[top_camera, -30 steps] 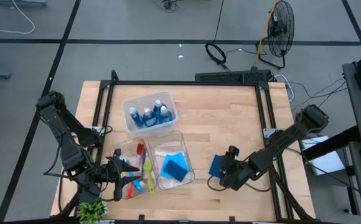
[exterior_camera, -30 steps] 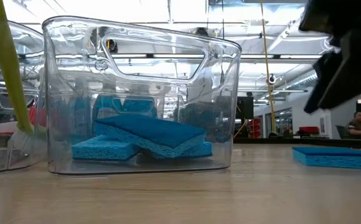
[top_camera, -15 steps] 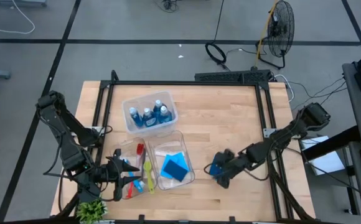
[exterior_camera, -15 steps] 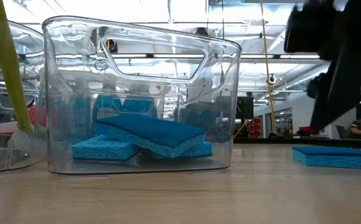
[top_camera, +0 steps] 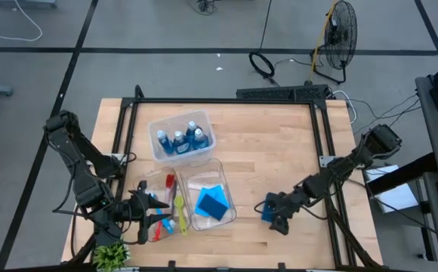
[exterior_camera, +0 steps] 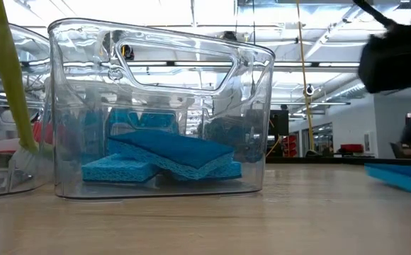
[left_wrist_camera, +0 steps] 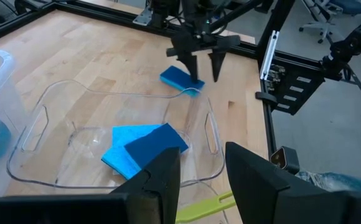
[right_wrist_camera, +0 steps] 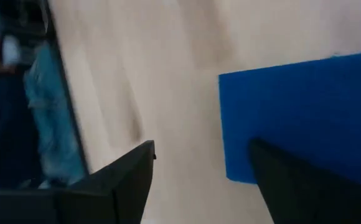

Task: Pick & Place Kitchen Sink Supplies
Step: Put the blue sponge wipe into the right transparent bin

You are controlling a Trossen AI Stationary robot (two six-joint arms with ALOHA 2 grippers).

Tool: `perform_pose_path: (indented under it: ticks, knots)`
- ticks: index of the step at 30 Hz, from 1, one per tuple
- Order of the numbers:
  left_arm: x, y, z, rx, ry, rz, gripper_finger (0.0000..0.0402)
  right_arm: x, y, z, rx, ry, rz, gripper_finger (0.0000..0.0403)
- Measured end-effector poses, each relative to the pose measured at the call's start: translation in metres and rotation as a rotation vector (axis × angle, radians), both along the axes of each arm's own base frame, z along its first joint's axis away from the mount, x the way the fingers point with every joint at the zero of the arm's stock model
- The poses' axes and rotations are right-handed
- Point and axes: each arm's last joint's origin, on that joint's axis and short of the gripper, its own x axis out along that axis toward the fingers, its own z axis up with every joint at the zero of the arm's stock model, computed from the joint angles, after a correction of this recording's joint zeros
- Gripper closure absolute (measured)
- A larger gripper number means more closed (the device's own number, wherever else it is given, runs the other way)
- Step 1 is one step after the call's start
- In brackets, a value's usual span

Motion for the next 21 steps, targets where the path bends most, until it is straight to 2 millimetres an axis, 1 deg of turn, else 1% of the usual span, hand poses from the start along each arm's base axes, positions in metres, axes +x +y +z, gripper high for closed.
perform_pose_path:
  ticks: [5,9,12,16,19,21]
  knots:
    - [0.000,0.000,0.000,0.000,0.000,0.000,0.0270,-0.008,0.002,-0.003,0.122,0.183,0.045,0.0177]
    - [0.000,0.000,0.000,0.000,0.000,0.000,0.0270,-0.018,0.001,-0.006,0.224,0.420,0.015,0.0206]
    - [0.000,0.000,0.000,0.000,0.001,0.000,0.0270,-0.024,-0.001,-0.008,0.264,0.573,-0.024,0.0227]
    - [0.000,0.000,0.000,0.000,0.000,0.000,0.0270,-0.033,-0.008,-0.012,0.212,0.712,-0.095,0.0251]
    - [0.000,0.000,0.000,0.000,0.001,0.000,0.0270,-0.041,-0.019,-0.015,0.115,0.803,-0.157,0.0264]
    - [0.000,0.000,0.000,0.000,0.001,0.000,0.0270,-0.044,-0.026,-0.016,0.042,0.815,-0.179,0.0270]
